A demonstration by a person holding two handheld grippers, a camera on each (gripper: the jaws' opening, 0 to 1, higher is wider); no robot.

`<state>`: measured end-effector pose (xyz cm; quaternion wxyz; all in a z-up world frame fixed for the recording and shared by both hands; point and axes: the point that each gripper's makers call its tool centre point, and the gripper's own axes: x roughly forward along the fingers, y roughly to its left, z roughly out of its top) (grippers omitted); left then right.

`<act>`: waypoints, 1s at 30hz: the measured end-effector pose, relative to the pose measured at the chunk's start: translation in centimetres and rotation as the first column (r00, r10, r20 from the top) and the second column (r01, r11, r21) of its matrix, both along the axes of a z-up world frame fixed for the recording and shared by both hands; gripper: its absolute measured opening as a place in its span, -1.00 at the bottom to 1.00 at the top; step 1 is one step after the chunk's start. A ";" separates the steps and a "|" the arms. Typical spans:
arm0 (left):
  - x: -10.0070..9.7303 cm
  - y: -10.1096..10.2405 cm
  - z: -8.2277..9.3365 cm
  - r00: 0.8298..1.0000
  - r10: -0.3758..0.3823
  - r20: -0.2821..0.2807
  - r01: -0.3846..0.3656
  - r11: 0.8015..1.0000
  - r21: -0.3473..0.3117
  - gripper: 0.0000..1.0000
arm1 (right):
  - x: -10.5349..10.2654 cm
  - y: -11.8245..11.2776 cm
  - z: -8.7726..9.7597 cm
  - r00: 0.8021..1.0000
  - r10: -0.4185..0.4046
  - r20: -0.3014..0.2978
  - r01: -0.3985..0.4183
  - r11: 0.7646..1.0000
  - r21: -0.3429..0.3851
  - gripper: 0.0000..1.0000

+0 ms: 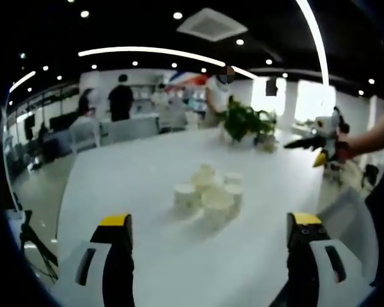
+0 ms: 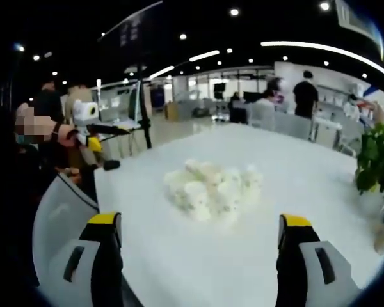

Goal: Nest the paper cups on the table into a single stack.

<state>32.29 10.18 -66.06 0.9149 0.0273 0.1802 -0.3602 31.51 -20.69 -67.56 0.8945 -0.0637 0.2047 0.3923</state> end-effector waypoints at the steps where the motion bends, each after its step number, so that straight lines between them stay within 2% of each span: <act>1: 0.0 0.0 0.1 1.000 0.000 0.006 0.000 1.000 0.000 1.00 | 0.0 0.0 0.0 1.000 -0.002 0.003 0.002 1.000 0.001 1.00; 5: -0.2 -0.1 -0.2 1.000 -0.004 -0.005 0.004 1.000 0.004 1.00 | -0.1 0.0 0.1 1.000 -0.002 0.003 0.002 1.000 0.000 1.00; 30: -0.3 -0.1 0.3 1.000 -0.010 0.008 0.010 1.000 0.001 1.00 | 0.3 0.3 0.4 1.000 -0.006 0.008 0.006 1.000 0.004 1.00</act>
